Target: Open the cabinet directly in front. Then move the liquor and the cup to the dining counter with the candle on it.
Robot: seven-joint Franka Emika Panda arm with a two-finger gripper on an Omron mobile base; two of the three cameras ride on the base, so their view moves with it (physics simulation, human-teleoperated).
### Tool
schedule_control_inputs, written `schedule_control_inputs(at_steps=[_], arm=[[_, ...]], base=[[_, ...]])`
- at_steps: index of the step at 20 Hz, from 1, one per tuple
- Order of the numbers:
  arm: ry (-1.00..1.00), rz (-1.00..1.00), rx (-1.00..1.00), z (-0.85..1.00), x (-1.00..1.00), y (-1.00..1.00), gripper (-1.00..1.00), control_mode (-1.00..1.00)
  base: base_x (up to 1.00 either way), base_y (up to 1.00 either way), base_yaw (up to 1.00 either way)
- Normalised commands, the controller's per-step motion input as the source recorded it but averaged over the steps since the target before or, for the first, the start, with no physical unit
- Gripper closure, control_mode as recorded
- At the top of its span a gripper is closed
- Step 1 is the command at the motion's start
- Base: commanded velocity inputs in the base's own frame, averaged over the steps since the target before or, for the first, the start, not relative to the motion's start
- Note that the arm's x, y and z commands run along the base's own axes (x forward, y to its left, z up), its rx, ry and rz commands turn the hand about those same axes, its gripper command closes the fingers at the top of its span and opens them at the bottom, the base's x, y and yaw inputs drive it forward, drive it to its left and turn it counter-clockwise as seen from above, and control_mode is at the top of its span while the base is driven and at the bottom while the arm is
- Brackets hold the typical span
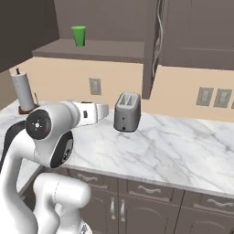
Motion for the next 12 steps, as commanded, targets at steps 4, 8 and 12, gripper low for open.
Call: schedule_control_inputs(at_steps=[4,8,12], arm=[[0.00,0.00,0.00,0.00,0.00,0.00,-1.00,1.00],[0.00,0.00,0.00,0.00,0.00,0.00,-1.00,1.00],[0.00,0.00,0.00,0.00,0.00,0.00,-1.00,1.00]], base=[[0.99,0.39,-0.37],[1.00,0.67,-0.34],[1.00,0.97,-0.25]])
